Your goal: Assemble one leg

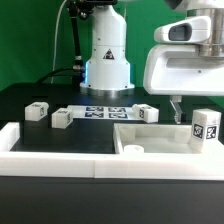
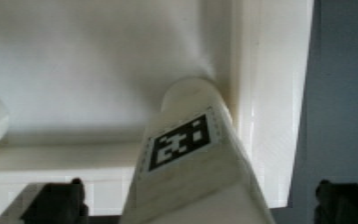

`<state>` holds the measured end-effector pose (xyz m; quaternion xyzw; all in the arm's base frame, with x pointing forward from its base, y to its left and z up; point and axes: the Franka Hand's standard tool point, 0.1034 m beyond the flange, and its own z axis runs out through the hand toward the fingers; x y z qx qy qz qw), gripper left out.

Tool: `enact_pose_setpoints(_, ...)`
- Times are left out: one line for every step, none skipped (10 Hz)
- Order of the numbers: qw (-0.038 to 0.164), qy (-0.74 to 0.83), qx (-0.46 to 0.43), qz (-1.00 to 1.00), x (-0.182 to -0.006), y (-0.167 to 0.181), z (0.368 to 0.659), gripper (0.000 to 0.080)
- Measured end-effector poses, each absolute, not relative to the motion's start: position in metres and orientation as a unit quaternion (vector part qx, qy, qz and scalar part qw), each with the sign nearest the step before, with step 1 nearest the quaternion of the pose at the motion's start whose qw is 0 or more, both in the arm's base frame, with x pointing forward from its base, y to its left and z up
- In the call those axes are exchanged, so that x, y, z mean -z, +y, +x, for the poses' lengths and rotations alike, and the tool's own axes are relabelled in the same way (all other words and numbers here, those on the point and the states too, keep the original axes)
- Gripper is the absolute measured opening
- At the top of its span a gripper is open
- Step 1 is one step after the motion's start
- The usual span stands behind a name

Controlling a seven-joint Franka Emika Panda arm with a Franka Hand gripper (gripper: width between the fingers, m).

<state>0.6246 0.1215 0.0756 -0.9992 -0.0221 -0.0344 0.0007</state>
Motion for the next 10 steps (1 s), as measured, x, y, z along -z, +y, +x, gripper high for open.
enact_pose_setpoints(-0.002,-0.052,0.035,-0.998,-0.0758,0.1214,0.6249,0.0649)
enact_pose_setpoints(-0.004,-0.09,0.035,-0.995,-0.0759,0.1196,0.6253,0.0649)
enact_pose_setpoints(-0.005,-0.115,0.035,-0.993,-0.0757,0.1187,0.6254,0.0649)
enact_pose_setpoints(-0.006,-0.115,0.035,-0.993,-0.0757,0.1186,0.6254,0.0522)
enact_pose_setpoints(-0.006,-0.115,0.035,-0.993,-0.0757,0.1184,0.6254,0.0384)
enact_pose_setpoints(-0.005,-0.112,0.035,-0.993,-0.0757,0.1185,0.6254,0.0384)
enact_pose_setpoints(-0.005,-0.099,0.034,-0.995,-0.0755,0.1185,0.6253,0.0289)
enact_pose_setpoints(-0.005,-0.098,0.034,-0.995,-0.0754,0.1181,0.6254,0.0289)
enact_pose_setpoints(-0.004,-0.089,0.035,-0.995,-0.0755,0.1184,0.6254,0.0289)
enact_pose_setpoints(-0.002,-0.032,0.036,-0.999,-0.0755,0.1199,0.6253,0.0289)
